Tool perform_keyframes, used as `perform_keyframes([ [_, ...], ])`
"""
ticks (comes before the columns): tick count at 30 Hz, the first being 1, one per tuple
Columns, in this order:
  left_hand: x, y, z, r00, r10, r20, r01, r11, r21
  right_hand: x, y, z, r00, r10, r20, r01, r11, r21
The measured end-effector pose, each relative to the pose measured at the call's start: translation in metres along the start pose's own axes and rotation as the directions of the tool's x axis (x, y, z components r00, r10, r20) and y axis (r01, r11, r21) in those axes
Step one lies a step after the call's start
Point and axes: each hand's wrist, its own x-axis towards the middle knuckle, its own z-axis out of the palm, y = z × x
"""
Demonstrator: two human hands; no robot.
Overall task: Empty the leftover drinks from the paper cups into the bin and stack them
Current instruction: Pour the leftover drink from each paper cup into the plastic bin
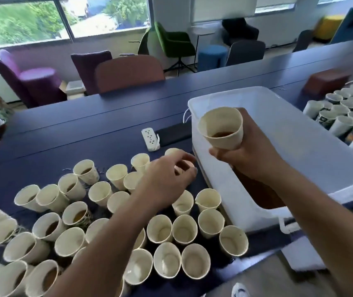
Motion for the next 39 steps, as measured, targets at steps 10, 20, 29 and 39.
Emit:
perform_keyframes([
  [10, 0.024, 0.022, 0.067, 0.959, 0.218, 0.182, -0.263, 0.925, 0.275, 0.016, 0.066, -0.037, 0.995, 0.088, -0.038, -0.096, 0.939, -0.33],
  [20, 0.028, 0.02, 0.082, 0.96, 0.058, 0.273, -0.163, 0.912, 0.378, 0.032, 0.114, -0.032, 0.98, 0.179, -0.091, -0.2, 0.874, -0.443],
  [29, 0.031, 0.027, 0.079, 0.959, 0.011, 0.282, -0.144, 0.878, 0.457, 0.035, 0.13, -0.014, 0.978, 0.161, -0.133, -0.206, 0.856, -0.474],
  [39, 0.033, 0.027, 0.08, 0.961, -0.001, 0.277, -0.137, 0.868, 0.478, 0.037, 0.147, -0.02, 0.969, 0.205, -0.142, -0.249, 0.783, -0.57],
])
